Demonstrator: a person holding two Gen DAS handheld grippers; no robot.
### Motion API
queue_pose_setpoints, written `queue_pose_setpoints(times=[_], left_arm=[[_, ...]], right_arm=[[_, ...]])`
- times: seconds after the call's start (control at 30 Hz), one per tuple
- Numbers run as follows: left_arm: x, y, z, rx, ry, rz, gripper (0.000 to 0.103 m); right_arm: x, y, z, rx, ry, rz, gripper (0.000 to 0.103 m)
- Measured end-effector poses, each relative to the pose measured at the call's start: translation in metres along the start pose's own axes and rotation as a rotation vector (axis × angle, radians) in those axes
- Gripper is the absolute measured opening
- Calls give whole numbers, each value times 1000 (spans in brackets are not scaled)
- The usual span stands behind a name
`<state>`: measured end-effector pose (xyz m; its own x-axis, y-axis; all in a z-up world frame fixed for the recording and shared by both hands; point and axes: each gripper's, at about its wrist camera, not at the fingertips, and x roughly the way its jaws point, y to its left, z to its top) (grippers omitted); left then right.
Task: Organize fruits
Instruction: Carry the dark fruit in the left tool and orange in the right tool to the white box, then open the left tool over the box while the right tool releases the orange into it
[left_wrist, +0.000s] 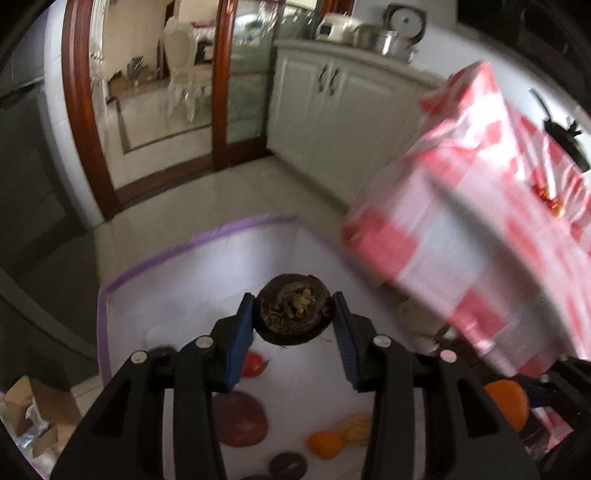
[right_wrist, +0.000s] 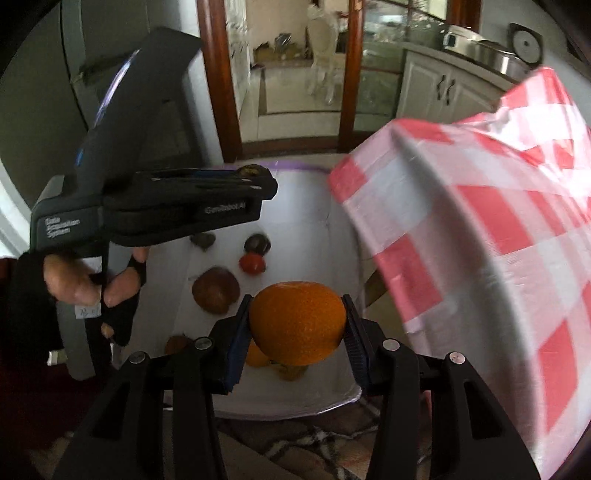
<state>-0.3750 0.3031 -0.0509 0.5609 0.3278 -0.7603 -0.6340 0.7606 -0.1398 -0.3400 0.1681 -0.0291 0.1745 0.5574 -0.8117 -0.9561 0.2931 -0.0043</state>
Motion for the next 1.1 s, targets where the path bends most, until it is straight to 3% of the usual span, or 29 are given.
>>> queue_pose_setpoints(times=[0.33, 0.67, 0.73, 0.77, 0.87, 1.1], left_arm=[[41, 16, -31, -17, 135, 95, 42], [60, 30, -41, -68, 212, 141, 43], [58, 33, -39, -88, 212, 142, 44], [57, 35, -39, -100, 211, 139, 53], [49, 35, -38, -123, 187, 148, 74], [38, 37, -33, -141, 141, 181, 93]], right_arm=[[57, 10, -22, -77, 161, -34, 46], [80, 11, -30, -103, 256, -28, 47], [79, 11, -30, -102, 253, -34, 60], [78, 11, -30, -100, 242, -30, 70], [73, 10, -30, -101, 223, -29, 74], [59, 10, -24, -96, 171, -24, 81]])
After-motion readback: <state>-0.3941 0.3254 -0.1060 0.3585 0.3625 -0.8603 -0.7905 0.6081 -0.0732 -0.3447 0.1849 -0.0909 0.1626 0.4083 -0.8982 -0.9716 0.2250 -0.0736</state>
